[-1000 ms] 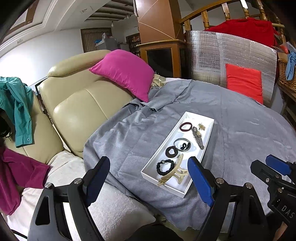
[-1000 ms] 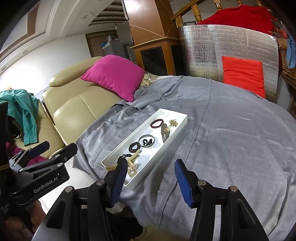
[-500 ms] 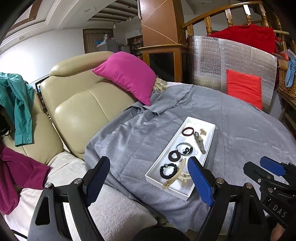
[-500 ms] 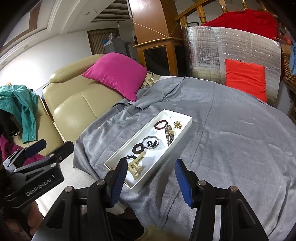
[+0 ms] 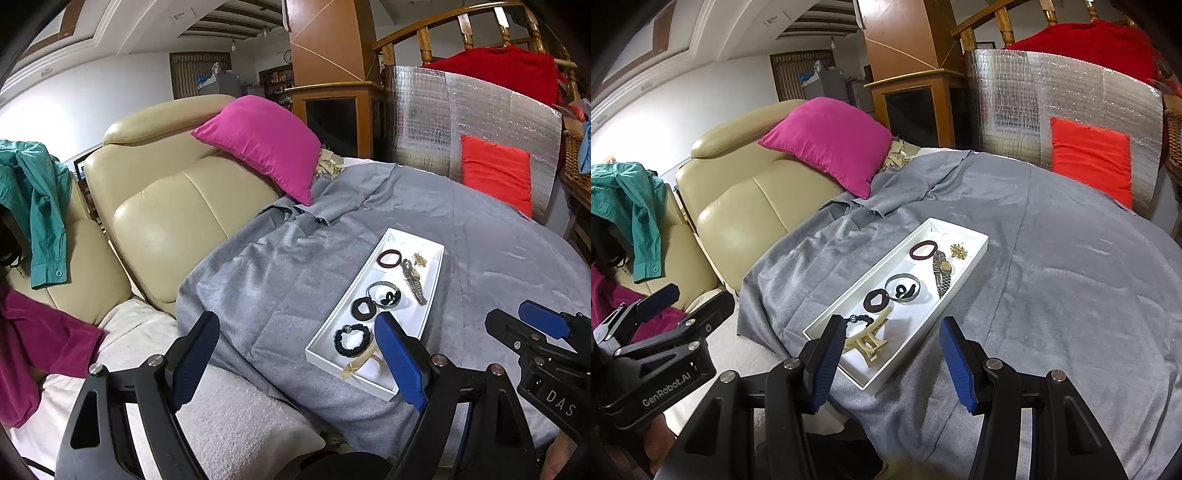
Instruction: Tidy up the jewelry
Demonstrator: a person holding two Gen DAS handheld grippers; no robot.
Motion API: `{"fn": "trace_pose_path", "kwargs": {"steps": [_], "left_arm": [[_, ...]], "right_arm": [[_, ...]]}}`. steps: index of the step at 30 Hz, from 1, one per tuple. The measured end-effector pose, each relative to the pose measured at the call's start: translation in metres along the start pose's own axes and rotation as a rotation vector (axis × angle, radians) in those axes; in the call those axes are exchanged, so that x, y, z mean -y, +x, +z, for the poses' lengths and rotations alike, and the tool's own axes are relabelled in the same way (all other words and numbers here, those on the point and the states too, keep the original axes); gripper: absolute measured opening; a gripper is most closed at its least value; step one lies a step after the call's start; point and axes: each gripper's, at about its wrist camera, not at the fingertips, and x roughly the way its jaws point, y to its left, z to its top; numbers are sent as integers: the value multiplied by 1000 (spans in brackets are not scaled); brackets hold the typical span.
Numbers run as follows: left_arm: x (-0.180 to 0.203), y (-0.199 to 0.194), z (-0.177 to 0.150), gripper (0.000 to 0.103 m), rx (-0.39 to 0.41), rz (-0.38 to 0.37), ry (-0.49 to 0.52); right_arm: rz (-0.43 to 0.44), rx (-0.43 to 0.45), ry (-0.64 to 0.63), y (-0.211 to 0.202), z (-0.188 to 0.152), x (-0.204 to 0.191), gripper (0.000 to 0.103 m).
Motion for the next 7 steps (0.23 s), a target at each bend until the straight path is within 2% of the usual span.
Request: {"fn": "trace_pose_path", "kwargs": {"steps": [4,6,7], "left_arm": [[22,6,9,86,4,-43,38],[50,16,18,86,-23,-107,84],[73,25,21,86,-58,-166,114]], "right_arm": [[-18,19,33,-4,3,23,57],[-64,42,91,-10,4,54,59],[-89,46,124,-13,4,72,64]]}}
